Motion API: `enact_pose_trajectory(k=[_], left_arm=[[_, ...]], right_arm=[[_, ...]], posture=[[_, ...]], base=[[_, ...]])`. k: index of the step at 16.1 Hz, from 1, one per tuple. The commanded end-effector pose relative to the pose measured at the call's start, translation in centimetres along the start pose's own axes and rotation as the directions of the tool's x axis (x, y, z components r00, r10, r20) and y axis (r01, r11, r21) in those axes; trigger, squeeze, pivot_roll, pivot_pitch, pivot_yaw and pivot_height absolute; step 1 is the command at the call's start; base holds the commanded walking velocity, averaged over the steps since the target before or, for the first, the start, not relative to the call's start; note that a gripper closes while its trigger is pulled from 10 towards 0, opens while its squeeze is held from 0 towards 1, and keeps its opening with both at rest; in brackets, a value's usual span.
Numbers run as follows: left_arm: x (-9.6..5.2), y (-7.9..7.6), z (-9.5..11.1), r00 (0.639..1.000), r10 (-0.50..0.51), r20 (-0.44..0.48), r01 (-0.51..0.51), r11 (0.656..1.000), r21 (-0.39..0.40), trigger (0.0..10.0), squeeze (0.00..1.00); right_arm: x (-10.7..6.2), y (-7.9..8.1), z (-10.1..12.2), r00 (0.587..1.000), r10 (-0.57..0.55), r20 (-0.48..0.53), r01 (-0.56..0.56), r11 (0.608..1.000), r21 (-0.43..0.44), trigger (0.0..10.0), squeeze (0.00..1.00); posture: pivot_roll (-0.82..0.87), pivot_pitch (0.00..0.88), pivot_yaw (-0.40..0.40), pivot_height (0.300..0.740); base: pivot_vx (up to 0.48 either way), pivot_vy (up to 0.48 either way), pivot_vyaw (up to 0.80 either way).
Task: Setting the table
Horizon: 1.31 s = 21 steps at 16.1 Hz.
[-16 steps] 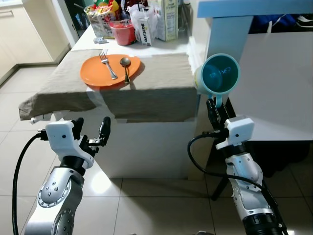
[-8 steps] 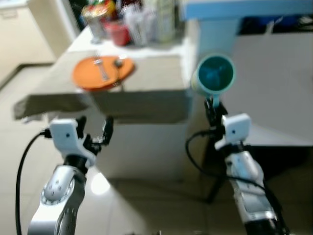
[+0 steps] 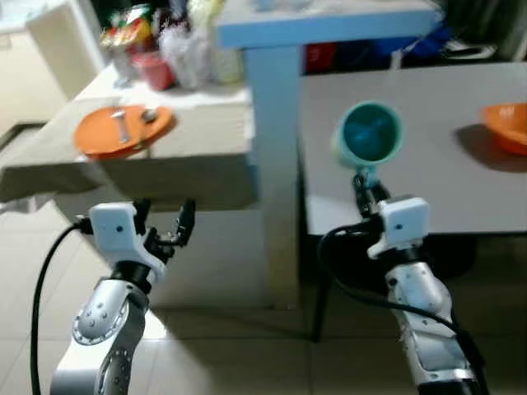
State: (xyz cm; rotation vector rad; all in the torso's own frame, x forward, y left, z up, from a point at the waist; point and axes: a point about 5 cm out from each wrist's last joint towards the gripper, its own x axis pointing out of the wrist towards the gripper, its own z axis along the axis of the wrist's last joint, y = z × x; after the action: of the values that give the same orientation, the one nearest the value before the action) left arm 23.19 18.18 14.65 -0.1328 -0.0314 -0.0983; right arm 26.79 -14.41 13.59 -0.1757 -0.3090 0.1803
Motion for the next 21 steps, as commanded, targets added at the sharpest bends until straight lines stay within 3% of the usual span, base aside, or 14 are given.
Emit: enact_pose_trajectory(k=[1,6,21], left_arm=[[0.0,0.6,0.0,1.000,0.021,-0.005,-0.020,1.000,0.019,10.0,0.00],[0.3,0.3,-0.1,1.000,0.000,-0.013,0.000,1.000,0.019,10.0,0.00],[1.1,-0.6,0.2,0.997,-0.080,-0.017,0.081,0.994,0.076,10.0,0.00]], right_arm=[[0.1,0.6,0.4,1.000,0.003,0.004,-0.003,1.000,0.028,10.0,0.00],[-0.7,0.9,0.3,1.000,-0.006,-0.017,0.007,0.999,0.045,10.0,0.00],[-0.8,1.3,-0.3,0.999,-0.028,-0.034,0.029,0.998,0.047,10.0,0.00]], posture=[[-0.11,0.007,0.128,0.740],[-0.12,0.010,0.136,0.740],[-0.13,0.002,0.158,0.740]], base=[[0.000,-0.458,0.00],[0.000,-0.446,0.00],[0.263,-0.388,0.00]])
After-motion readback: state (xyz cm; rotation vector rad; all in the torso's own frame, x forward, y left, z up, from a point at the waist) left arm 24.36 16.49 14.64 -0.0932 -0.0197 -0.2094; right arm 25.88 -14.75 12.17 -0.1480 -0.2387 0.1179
